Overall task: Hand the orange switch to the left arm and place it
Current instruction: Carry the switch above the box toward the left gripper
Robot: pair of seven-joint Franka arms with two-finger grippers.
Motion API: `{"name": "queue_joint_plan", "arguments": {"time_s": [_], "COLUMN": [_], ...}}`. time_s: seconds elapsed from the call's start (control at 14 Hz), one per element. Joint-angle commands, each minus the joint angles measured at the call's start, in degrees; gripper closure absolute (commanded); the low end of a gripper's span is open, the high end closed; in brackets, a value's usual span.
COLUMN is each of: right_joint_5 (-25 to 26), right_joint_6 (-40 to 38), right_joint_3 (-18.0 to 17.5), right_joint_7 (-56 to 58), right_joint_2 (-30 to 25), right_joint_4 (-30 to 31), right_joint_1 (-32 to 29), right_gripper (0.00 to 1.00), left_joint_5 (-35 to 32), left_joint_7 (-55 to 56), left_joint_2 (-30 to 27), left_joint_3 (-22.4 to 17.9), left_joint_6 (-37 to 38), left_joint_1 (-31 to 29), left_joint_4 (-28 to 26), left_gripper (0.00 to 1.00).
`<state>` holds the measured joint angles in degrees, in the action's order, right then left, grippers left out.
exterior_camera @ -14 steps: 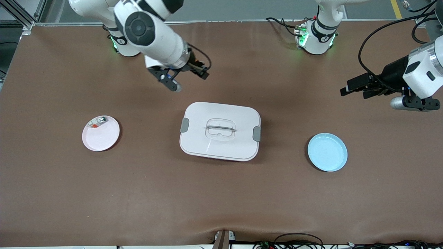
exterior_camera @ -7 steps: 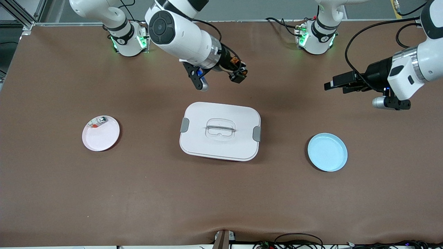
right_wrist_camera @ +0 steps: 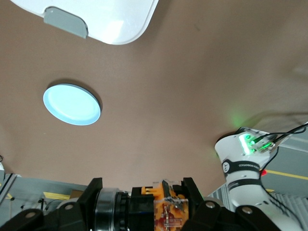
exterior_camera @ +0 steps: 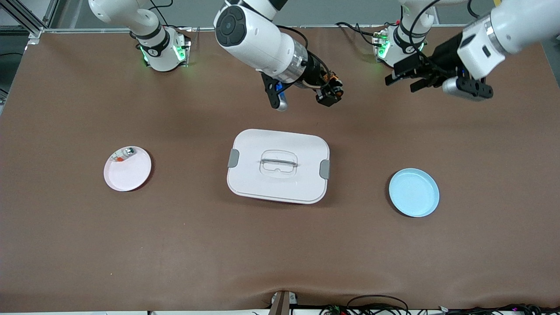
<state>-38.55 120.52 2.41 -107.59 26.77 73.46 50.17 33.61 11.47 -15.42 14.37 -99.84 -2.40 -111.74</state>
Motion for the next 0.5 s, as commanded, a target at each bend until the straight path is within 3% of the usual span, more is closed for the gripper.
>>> {"name": "queue_joint_plan", "arguments": {"time_s": [0.0,0.07,0.43], "right_joint_5": [-1.18,-1.18,-1.18], "right_joint_6": [-0.11,-0.11,-0.28], "right_joint_3": [0.85,0.85,0.85], "right_joint_7": [-2.19,-2.10,-2.19], "right_joint_2": [2.85,2.85,2.85], "right_joint_4": [-4.38,-4.38,-4.38], "right_joint_1": [0.80,0.80,0.71], "right_gripper": [0.79,0.79,0.79], "left_joint_5": [2.76,3.64,11.56], "left_joint_7": [0.22,0.05,-4.43], "left_joint_2": [-4.70,-4.71,-4.18], "left_joint_3": [3.72,4.96,9.62], "left_joint_6": [-7.11,-8.43,-17.31], "left_joint_1": [-0.41,-0.41,-0.24], "left_joint_4": [-5.77,-6.12,-10.16], "left_gripper": [0.12,0.17,0.21]}}
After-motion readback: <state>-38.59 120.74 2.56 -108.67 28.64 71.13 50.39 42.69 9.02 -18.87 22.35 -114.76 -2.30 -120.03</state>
